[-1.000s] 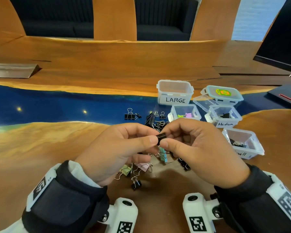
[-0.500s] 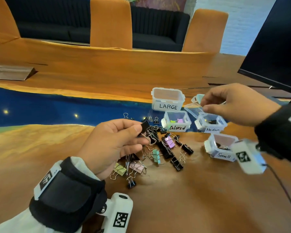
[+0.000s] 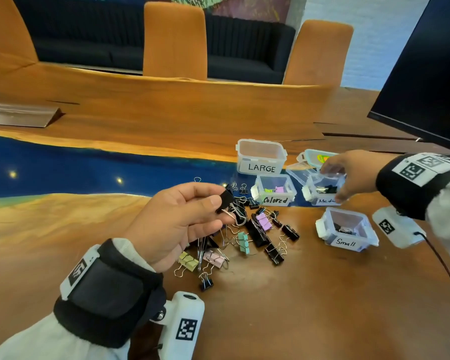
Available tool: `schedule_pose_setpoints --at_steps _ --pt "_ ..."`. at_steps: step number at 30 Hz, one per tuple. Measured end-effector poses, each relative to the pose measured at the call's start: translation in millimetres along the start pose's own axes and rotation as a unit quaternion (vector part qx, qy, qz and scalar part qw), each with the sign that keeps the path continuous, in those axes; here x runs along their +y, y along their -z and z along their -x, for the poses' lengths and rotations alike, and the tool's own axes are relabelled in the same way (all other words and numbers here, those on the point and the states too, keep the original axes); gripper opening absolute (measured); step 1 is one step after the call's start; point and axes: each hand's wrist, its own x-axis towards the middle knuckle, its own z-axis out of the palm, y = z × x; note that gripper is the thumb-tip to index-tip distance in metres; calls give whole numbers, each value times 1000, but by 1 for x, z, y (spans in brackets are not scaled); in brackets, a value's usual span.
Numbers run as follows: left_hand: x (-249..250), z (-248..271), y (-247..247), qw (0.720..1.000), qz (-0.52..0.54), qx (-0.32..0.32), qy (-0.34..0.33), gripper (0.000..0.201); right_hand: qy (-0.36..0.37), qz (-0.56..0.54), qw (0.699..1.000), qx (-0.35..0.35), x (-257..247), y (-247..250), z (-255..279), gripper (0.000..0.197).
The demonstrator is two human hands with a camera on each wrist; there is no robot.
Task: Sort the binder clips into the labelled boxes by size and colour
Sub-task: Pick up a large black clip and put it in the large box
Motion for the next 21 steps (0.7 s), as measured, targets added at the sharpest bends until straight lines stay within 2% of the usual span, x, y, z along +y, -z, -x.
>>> schedule_pose_setpoints --at_steps 5,7,9,12,15,18,21 --pt "12 6 4 1000 7 24 -16 36 26 -68 990 121 -16 24 49 73" --pt "15 10 0 1000 -9 14 -12 33 52 -118 977 169 -31 23 78 72" --pt "18 17 -8 1000 -20 -12 -16 34 89 -175 959 203 -48 16 109 61" --pt "27 31 -21 998 -23 -41 -37 33 149 -230 937 218 -76 -1 149 41" --pt "31 45 -35 995 -63 -34 -66 29 169 -243 931 214 -98 -22 175 39" --pt "27 53 -43 982 -159 -3 -103 21 170 -266 921 230 -112 -39 189 36" --pt "20 58 -48 956 -260 32 -136 13 178 -277 915 233 -118 -50 198 33"
